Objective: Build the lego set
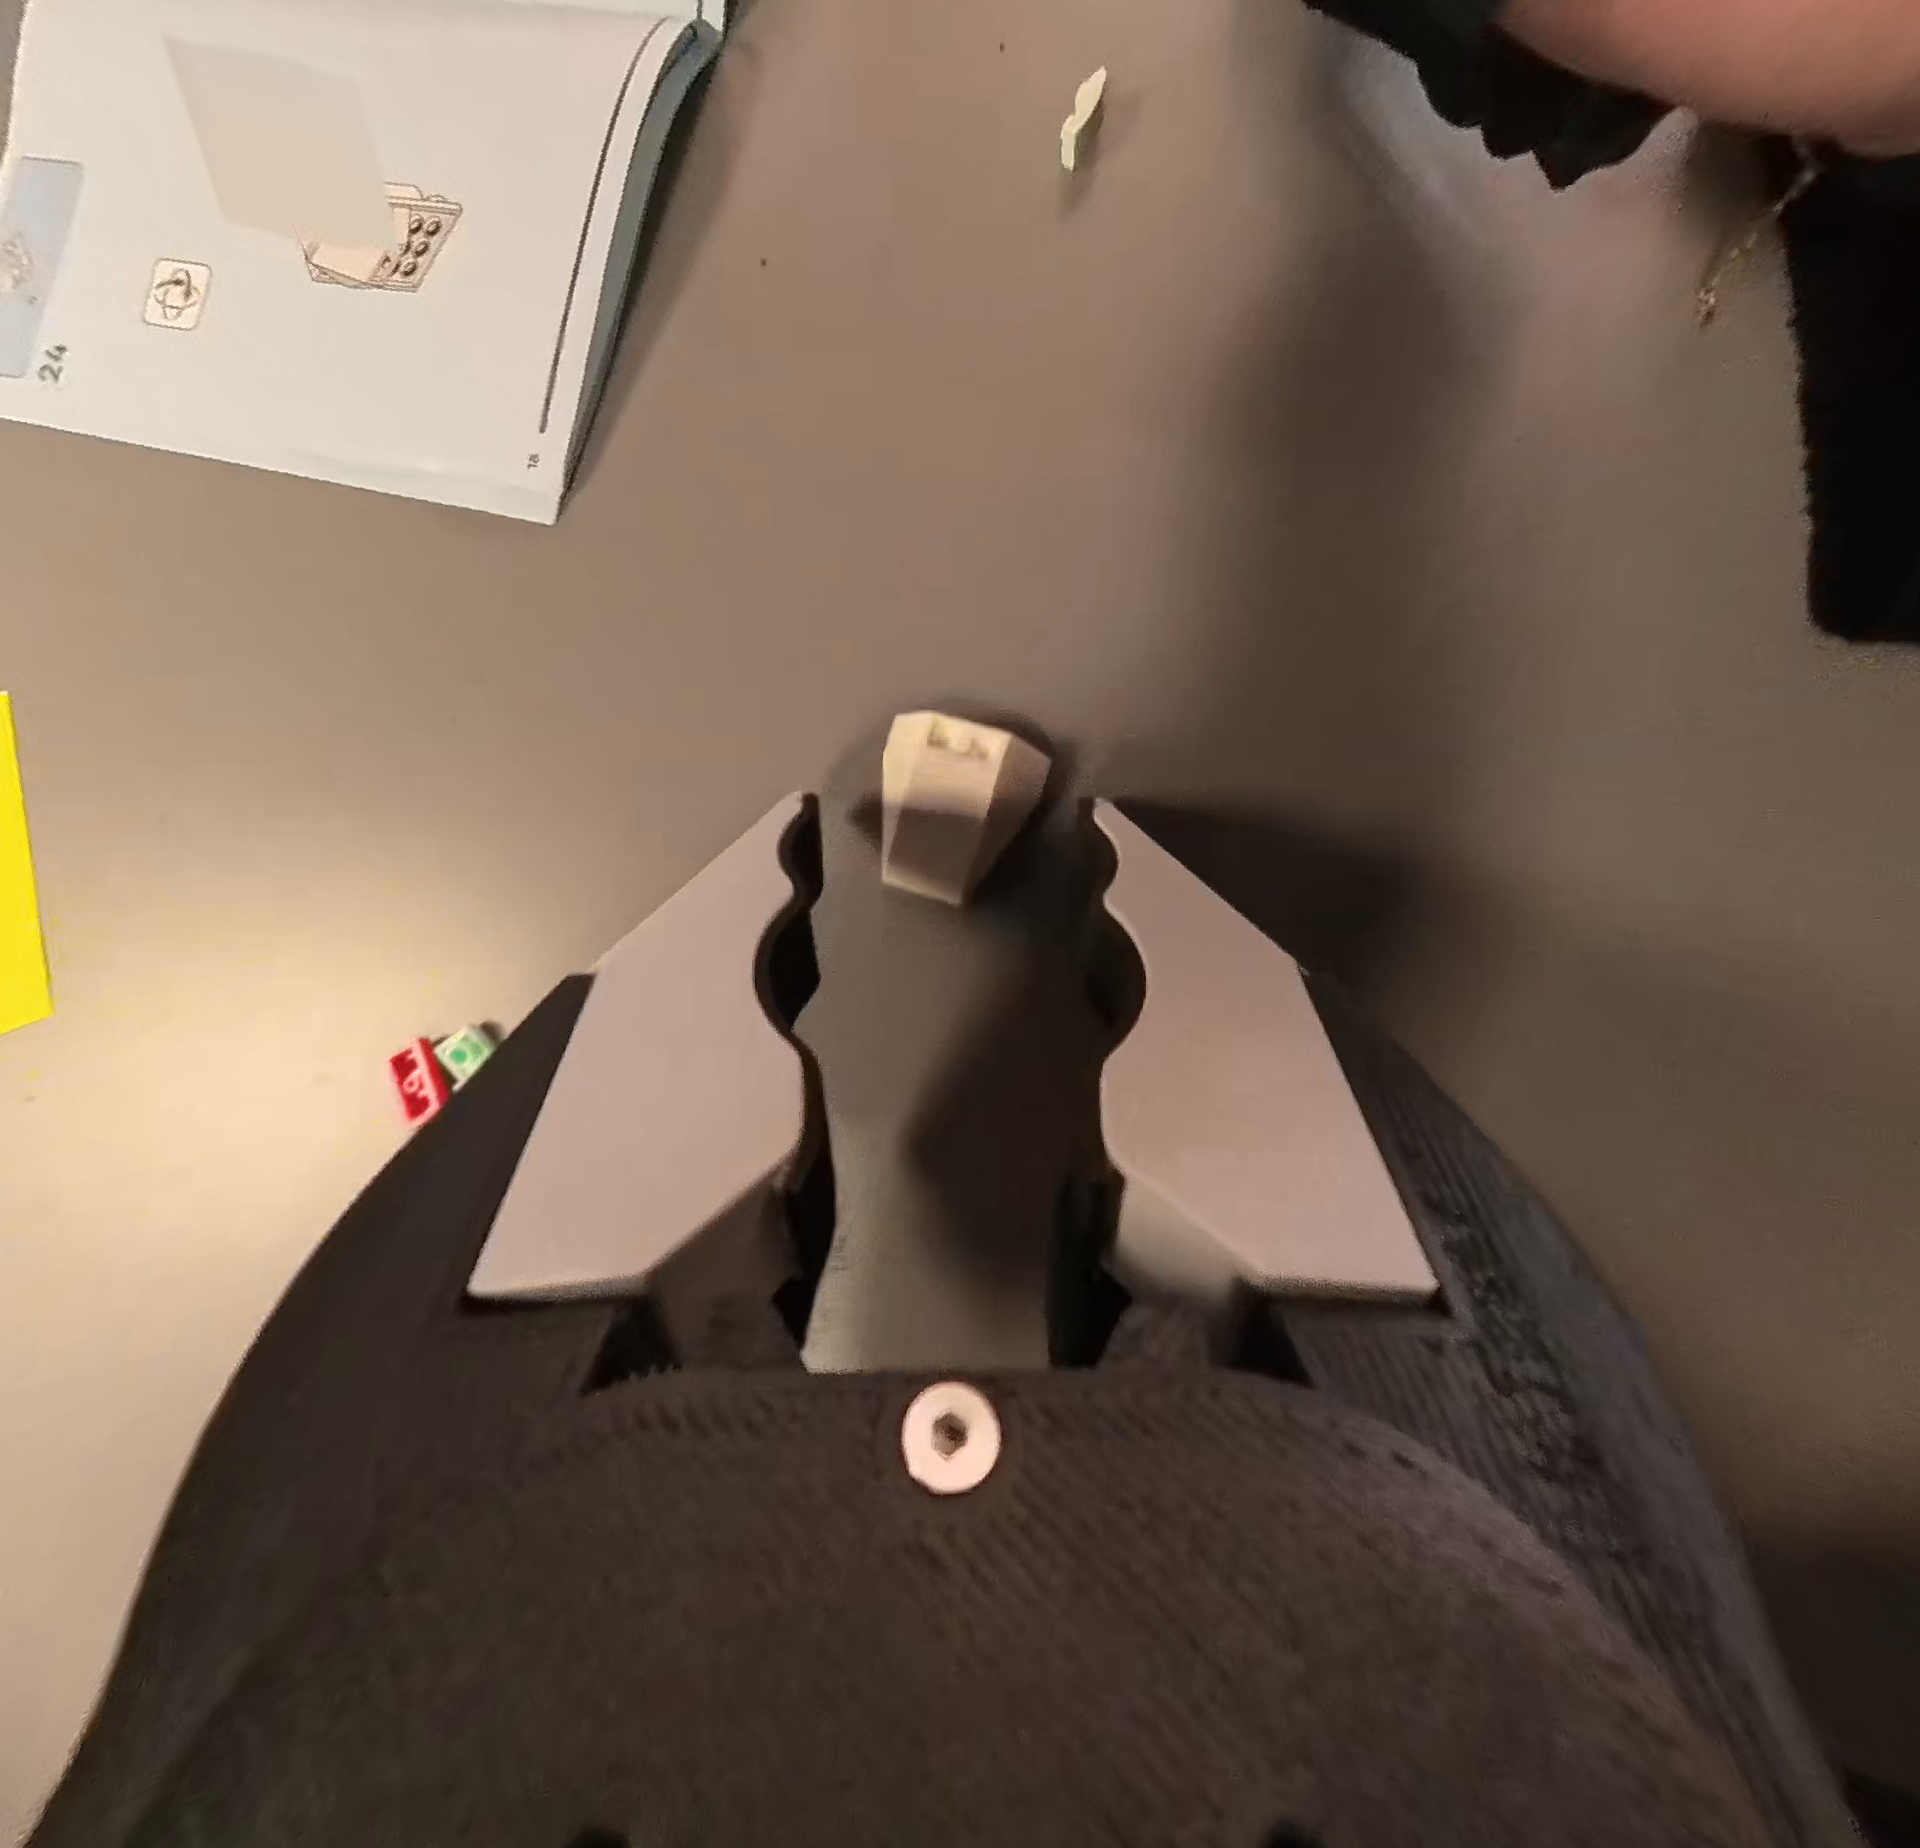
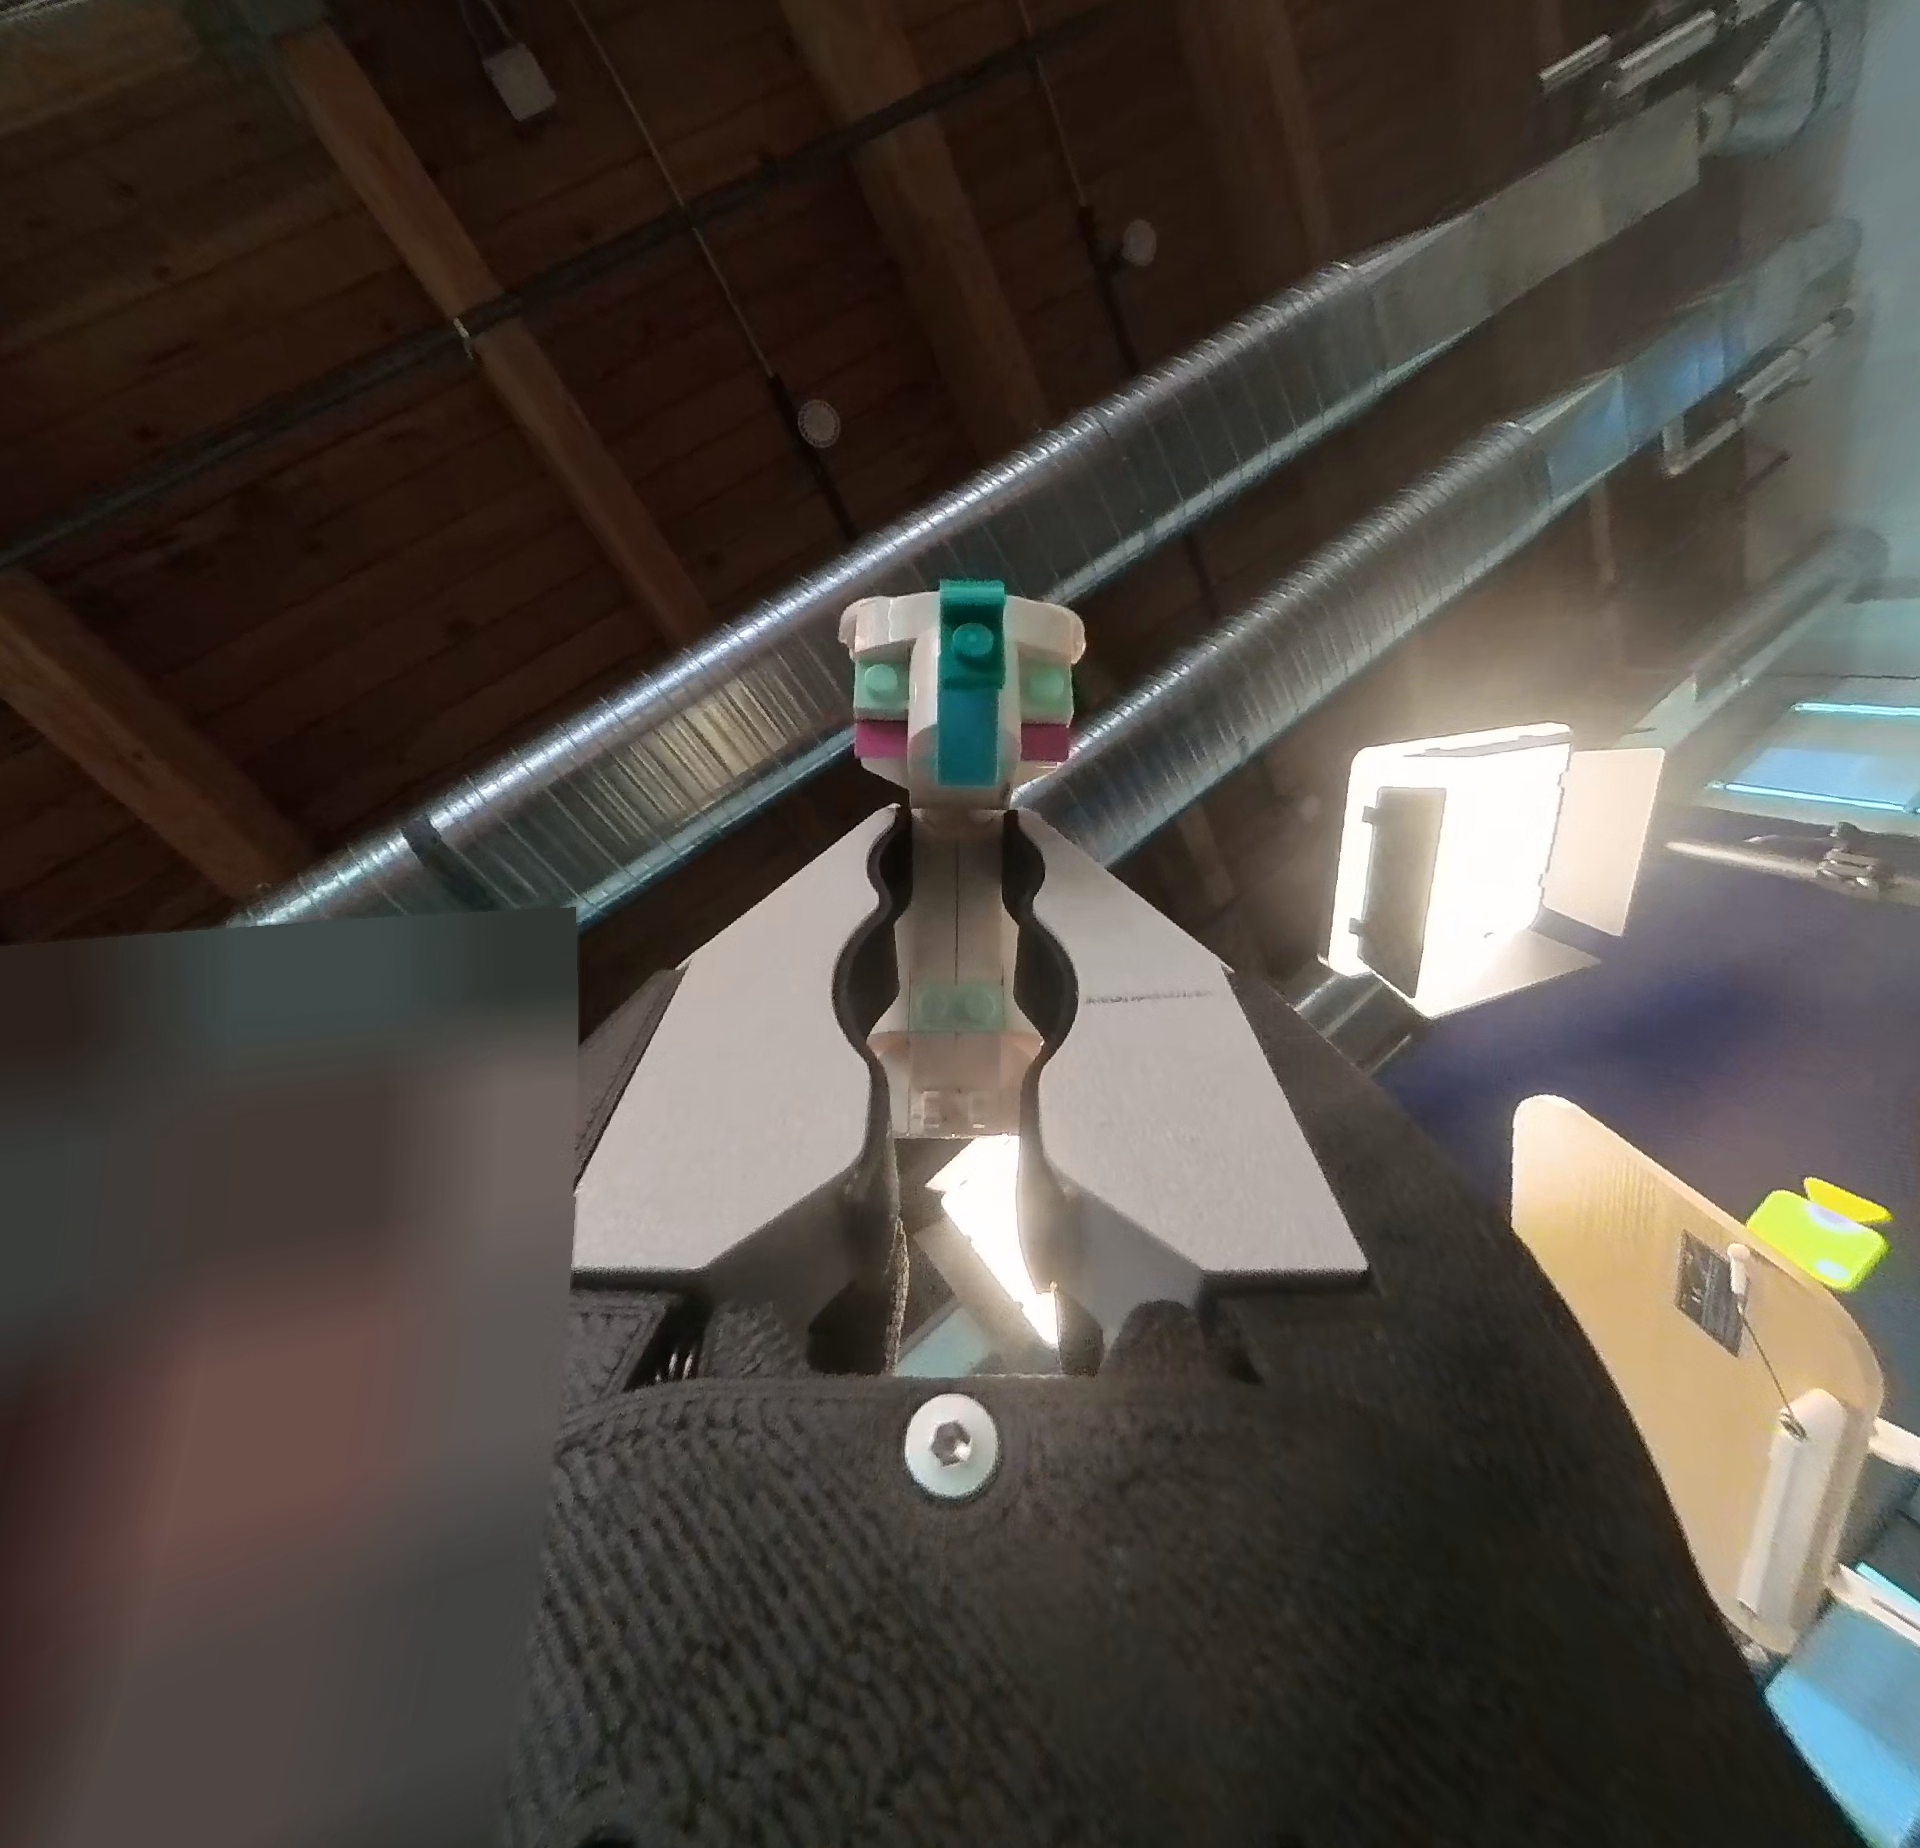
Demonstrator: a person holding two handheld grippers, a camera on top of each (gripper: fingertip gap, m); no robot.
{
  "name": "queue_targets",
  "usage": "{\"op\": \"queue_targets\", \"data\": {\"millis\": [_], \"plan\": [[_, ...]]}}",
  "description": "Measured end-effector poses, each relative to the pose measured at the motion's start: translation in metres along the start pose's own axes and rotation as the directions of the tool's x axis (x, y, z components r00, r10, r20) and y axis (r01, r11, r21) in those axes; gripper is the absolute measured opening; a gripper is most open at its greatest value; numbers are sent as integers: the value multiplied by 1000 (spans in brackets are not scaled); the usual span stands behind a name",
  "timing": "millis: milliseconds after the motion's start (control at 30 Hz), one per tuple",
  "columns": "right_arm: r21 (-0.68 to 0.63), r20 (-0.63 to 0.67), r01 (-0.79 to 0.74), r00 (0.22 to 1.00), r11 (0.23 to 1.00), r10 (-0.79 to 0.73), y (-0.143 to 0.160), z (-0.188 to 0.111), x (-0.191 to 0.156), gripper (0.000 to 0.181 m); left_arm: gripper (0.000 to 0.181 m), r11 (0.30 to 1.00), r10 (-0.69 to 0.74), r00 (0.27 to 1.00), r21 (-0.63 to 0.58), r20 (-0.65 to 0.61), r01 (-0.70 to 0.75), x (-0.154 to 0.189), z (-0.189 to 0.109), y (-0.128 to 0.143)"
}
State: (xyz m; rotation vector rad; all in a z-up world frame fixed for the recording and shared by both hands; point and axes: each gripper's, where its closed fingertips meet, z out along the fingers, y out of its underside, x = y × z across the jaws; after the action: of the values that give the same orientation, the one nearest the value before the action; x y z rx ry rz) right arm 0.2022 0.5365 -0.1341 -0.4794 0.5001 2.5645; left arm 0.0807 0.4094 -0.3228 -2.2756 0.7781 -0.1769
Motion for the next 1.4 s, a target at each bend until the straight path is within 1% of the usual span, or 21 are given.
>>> {"op": "queue_targets", "data": {"millis": [33, 133, 200, 300, 333, 367, 400, 433, 500, 533, 567, 667, 800, 900, 967, 1033, 1067, 1167, 1233, 1333, 1400], "plan": [[-1, 0, -1, 1000, 1000, 1, 0, 0, 0, 15, 49, 1000, 6, 1000, -3, -2, -6, -1, -2, 2], [-8, 0, -6, 1000, 1000, 6, 2, 0, 1, 15, 46, 1000, 12, 999, -14, 30, -11, -12, -7, 9], [-12, 0, -8, 1000, 1000, 8, 3, 0, 1, 15, 39, 999, 11, 995, -46, 102, -7, -25, -9, 12], [-10, 0, -4, 1000, 1000, 4, 2, 0, 1, 15, 30, 989, 52, 927, -147, 371, 4, -62, -18, 20], [-9, 0, -3, 1000, 1000, 3, 1, 0, 0, 15, 25, 988, 42, 884, -149, 466, 32, -74, -23, 19], [-9, 0, -1, 1000, 1000, 1, 1, 0, 0, 15, 21, 992, -9, 847, -104, 532, 77, -80, -28, 15], [-10, 0, -1, 1000, 1000, 1, 1, 0, 0, 15, 21, 991, -96, 830, -27, 549, 133, -79, -29, 8], [-12, 1, 0, 1000, 1000, 0, 1, 0, 0, 15, 24, 980, -195, 836, 61, 513, 191, -72, -28, 0], [-14, -1, 0, 1000, 1000, 0, 2, 0, 0, 15, 48, 935, -340, 873, 223, 349, 275, -49, -23, -21], [-14, -1, -2, 1000, 1000, 2, 2, 0, 1, 15, 58, 923, -353, 893, 260, 281, 283, -38, -20, -28], [-15, -1, -3, 1000, 1000, 3, 2, 0, 1, 15, 62, 934, -325, 907, 244, 268, 263, -32, -17, -28], [-22, -3, -10, 1000, 1000, 10, 4, 0, 2, 15, 71, 984, -175, 927, 89, 332, 154, -29, -7, -11], [-26, -1, -11, 1000, 1000, 11, 5, 0, 1, 15, 70, 993, -116, 921, 45, 373, 106, -33, -11, -3], [-23, -1, -9, 1000, 1000, 9, 4, 0, 1, 15, 53, 997, -54, 830, -21, 555, 79, -61, -36, 14], [-29, 1, -9, 1000, 1000, 9, 6, 0, 1, 15, 49, 991, -99, 771, -7, 630, 133, -75, -50, 24], [-37, 3, -13, 1000, 999, 13, 9, 1, 1, 15, 46, 971, -237, 815, 94, 528, 221, -67, -44, 19], [-40, 4, -16, 1000, 999, 16, 10, 1, 1, 15, 49, 957, -291, 840, 141, 459, 254, -61, -38, 14], [-42, 4, -21, 1000, 999, 21, 12, 0, 2, 15, 53, 939, -329, 885, 212, 329, 271, -56, -25, 3], [-36, 11, -19, 1000, 999, 19, 11, 0, 1, 15, 53, 943, -311, 914, 203, 260, 263, -56, -14, 1], [-1, 23, -8, 1000, 1000, 8, 4, -1, -2, 15, 52, 945, -319, 935, 129, 158, 300, -53, 1, 8], [55, 15, 6, 1000, 998, -7, -5, -3, -4, 15, 44, 941, -329, 936, 123, 125, 314, -53, 3, 6]]}}
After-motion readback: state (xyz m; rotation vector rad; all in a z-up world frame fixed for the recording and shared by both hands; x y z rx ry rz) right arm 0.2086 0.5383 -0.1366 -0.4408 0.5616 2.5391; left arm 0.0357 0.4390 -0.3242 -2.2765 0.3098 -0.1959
